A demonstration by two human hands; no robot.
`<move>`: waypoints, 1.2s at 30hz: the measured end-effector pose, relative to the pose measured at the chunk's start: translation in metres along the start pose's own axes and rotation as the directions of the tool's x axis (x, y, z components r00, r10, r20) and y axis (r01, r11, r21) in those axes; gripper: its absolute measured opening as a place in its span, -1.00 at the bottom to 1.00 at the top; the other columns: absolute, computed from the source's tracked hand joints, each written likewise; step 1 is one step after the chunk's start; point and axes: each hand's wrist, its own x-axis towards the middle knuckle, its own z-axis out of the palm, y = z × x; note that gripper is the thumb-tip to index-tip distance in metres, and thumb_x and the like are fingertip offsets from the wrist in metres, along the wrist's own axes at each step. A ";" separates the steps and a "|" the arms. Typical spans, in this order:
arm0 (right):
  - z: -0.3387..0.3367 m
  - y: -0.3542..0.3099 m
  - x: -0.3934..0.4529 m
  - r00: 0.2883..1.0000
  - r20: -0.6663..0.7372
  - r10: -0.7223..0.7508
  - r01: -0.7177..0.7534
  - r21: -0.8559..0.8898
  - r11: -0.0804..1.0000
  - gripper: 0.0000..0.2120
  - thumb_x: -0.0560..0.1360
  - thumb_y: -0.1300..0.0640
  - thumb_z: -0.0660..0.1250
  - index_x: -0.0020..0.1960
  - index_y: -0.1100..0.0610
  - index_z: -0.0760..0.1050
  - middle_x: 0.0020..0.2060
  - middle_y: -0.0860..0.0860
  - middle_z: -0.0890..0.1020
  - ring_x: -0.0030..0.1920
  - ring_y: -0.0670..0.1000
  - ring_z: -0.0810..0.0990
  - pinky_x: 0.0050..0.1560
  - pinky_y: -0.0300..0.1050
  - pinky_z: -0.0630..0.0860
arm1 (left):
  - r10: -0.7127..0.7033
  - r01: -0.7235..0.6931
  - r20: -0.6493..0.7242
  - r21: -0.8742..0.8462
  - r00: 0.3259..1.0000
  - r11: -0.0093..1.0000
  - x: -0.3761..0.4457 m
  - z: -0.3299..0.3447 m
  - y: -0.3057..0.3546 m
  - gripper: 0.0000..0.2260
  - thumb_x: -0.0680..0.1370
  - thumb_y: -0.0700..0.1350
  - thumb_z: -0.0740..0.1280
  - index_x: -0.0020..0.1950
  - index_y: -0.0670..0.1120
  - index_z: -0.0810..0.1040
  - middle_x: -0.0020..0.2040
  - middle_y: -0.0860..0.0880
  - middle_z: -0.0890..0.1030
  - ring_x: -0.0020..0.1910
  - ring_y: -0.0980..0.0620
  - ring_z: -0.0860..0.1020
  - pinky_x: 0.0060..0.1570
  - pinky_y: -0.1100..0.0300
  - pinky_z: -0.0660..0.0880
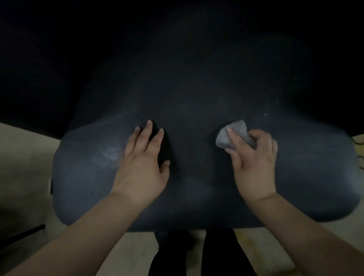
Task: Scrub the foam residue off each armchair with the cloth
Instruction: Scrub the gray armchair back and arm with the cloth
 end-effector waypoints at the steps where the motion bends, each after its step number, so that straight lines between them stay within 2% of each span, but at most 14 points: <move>1: 0.002 -0.008 -0.002 1.000 -0.009 0.022 -0.022 0.015 1.000 -0.65 0.44 0.20 0.43 0.23 0.06 0.59 0.04 0.29 0.48 -0.02 0.29 0.42 0.02 0.14 0.47 | 0.004 -0.004 -0.002 0.009 1.000 1.000 0.003 0.001 0.004 -0.37 0.55 0.02 0.29 0.56 0.03 0.10 0.58 0.05 -0.05 0.54 0.01 -0.11 0.50 0.10 -0.05; 5: 0.003 -0.019 -0.046 0.982 0.087 -0.168 0.163 0.057 0.985 -0.50 0.28 0.24 0.56 0.20 0.02 0.60 -0.01 0.22 0.56 -0.09 0.23 0.52 -0.05 0.11 0.53 | 0.046 -0.046 0.019 0.030 0.999 0.998 0.010 0.006 0.020 -0.36 0.54 0.01 0.30 0.56 0.01 0.10 0.58 0.03 -0.04 0.54 0.01 -0.09 0.50 0.01 0.05; 7: -0.009 0.005 -0.050 0.982 0.105 -0.159 0.155 0.046 0.987 -0.50 0.27 0.23 0.58 0.18 0.00 0.61 -0.02 0.22 0.56 -0.10 0.21 0.50 -0.04 0.07 0.51 | 0.080 -0.082 0.044 0.042 0.996 0.996 0.012 0.009 0.028 -0.35 0.54 0.02 0.30 0.56 0.01 0.10 0.58 0.04 -0.05 0.54 0.03 -0.10 0.50 -0.01 0.08; 10: -0.023 0.043 -0.019 1.000 -0.024 0.015 -0.016 -0.038 0.999 -0.60 0.42 0.21 0.44 0.24 0.01 0.56 0.03 0.28 0.49 -0.06 0.24 0.42 0.05 0.06 0.37 | 0.109 -0.116 0.076 0.086 0.991 0.990 0.017 0.013 0.037 -0.35 0.54 0.04 0.29 0.56 0.02 0.08 0.58 0.05 -0.06 0.54 0.03 -0.11 0.50 -0.04 0.08; 12: -0.023 0.056 0.014 0.972 -0.111 0.206 -0.207 0.002 0.978 -0.62 0.50 0.19 0.37 0.30 0.01 0.52 0.11 0.27 0.43 0.02 0.27 0.38 0.14 0.07 0.36 | 0.101 -0.108 0.069 0.096 0.992 0.990 0.022 0.015 0.043 -0.35 0.54 0.04 0.29 0.56 0.02 0.08 0.58 0.04 -0.05 0.54 0.01 -0.10 0.50 -0.06 0.07; 14: -0.017 0.046 0.030 0.955 -0.124 0.269 -0.264 0.056 0.963 -0.61 0.50 0.19 0.36 0.31 0.03 0.51 0.13 0.26 0.42 0.04 0.28 0.39 0.18 0.10 0.39 | 0.097 -0.102 0.056 0.090 0.994 0.991 0.028 0.016 0.050 -0.35 0.54 0.03 0.30 0.56 0.02 0.09 0.58 0.03 -0.04 0.54 0.00 -0.09 0.50 -0.07 0.06; 16: -0.011 0.028 0.016 0.994 -0.056 0.098 -0.095 0.060 0.994 -0.62 0.47 0.19 0.35 0.28 0.04 0.54 0.09 0.25 0.46 0.00 0.28 0.43 0.06 0.19 0.46 | 0.104 -0.108 0.054 0.086 0.993 0.990 0.035 0.017 0.056 -0.35 0.54 0.03 0.29 0.56 0.02 0.09 0.58 0.03 -0.03 0.54 0.00 -0.09 0.50 -0.07 0.04; 18: -0.012 0.023 -0.010 0.993 0.020 -0.114 0.113 0.031 0.993 -0.62 0.42 0.16 0.35 0.24 0.01 0.57 0.07 0.18 0.48 -0.02 0.19 0.43 0.01 0.09 0.49 | 0.123 -0.127 0.054 0.088 0.991 0.988 0.041 0.017 0.061 -0.35 0.54 0.03 0.30 0.56 0.01 0.10 0.58 0.01 -0.03 0.54 -0.02 -0.08 0.50 -0.07 0.04; 20: -0.021 0.041 -0.016 0.989 0.041 -0.144 0.144 0.017 0.989 -0.60 0.36 0.16 0.42 0.20 -0.01 0.60 0.03 0.17 0.50 -0.04 0.15 0.41 0.01 -0.01 0.43 | 0.139 -0.144 0.049 0.095 0.989 0.985 0.047 0.016 0.065 -0.36 0.53 0.02 0.31 0.56 -0.01 0.12 0.58 0.00 -0.01 0.54 -0.03 -0.06 0.50 -0.08 0.06; 23: -0.029 0.072 0.016 0.992 -0.088 0.087 -0.090 -0.031 0.995 -0.62 0.44 0.21 0.41 0.23 -0.03 0.57 0.05 0.27 0.48 -0.01 0.29 0.44 0.08 0.10 0.39 | 0.136 -0.140 0.047 0.107 0.990 0.984 0.056 0.015 0.068 -0.36 0.54 0.02 0.30 0.56 0.01 0.11 0.58 0.02 -0.01 0.54 -0.01 -0.06 0.50 -0.07 0.06; 26: -0.025 0.074 0.061 0.892 -0.213 0.399 -0.382 0.118 0.917 -0.62 0.47 0.22 0.39 0.27 0.03 0.50 0.10 0.28 0.44 0.06 0.31 0.41 0.16 0.16 0.41 | 0.125 -0.129 0.049 0.110 0.991 0.986 0.064 0.017 0.073 -0.35 0.54 0.04 0.29 0.56 0.02 0.09 0.58 0.02 -0.03 0.54 -0.01 -0.08 0.50 -0.07 0.02; 30: -0.015 0.039 0.043 0.998 -0.018 0.058 -0.057 0.083 0.995 -0.59 0.41 0.21 0.42 0.26 0.03 0.56 0.07 0.25 0.48 -0.02 0.29 0.44 0.04 0.18 0.46 | 0.115 -0.117 0.032 0.097 0.993 0.988 0.072 0.018 0.082 -0.35 0.53 0.04 0.30 0.56 0.03 0.10 0.58 0.02 -0.01 0.54 -0.02 -0.07 0.50 -0.10 0.01; 33: -0.026 0.054 0.020 0.995 0.060 -0.084 0.081 0.048 0.996 -0.53 0.33 0.24 0.50 0.22 0.00 0.58 0.03 0.22 0.52 -0.07 0.27 0.48 0.00 0.10 0.47 | 0.116 -0.118 0.024 0.107 0.993 0.987 0.078 0.018 0.085 -0.35 0.52 0.04 0.30 0.55 0.03 0.11 0.58 0.02 0.00 0.54 -0.03 -0.05 0.50 -0.11 0.03; 36: -0.036 0.088 0.040 0.974 -0.094 0.207 -0.201 0.077 0.977 -0.55 0.42 0.23 0.45 0.26 -0.03 0.49 0.07 0.29 0.46 0.01 0.32 0.45 0.06 0.23 0.48 | 0.120 -0.120 0.004 0.106 0.993 0.987 0.086 0.016 0.087 -0.37 0.52 0.03 0.31 0.55 0.02 0.15 0.58 0.01 0.04 0.54 -0.04 -0.02 0.49 -0.11 0.04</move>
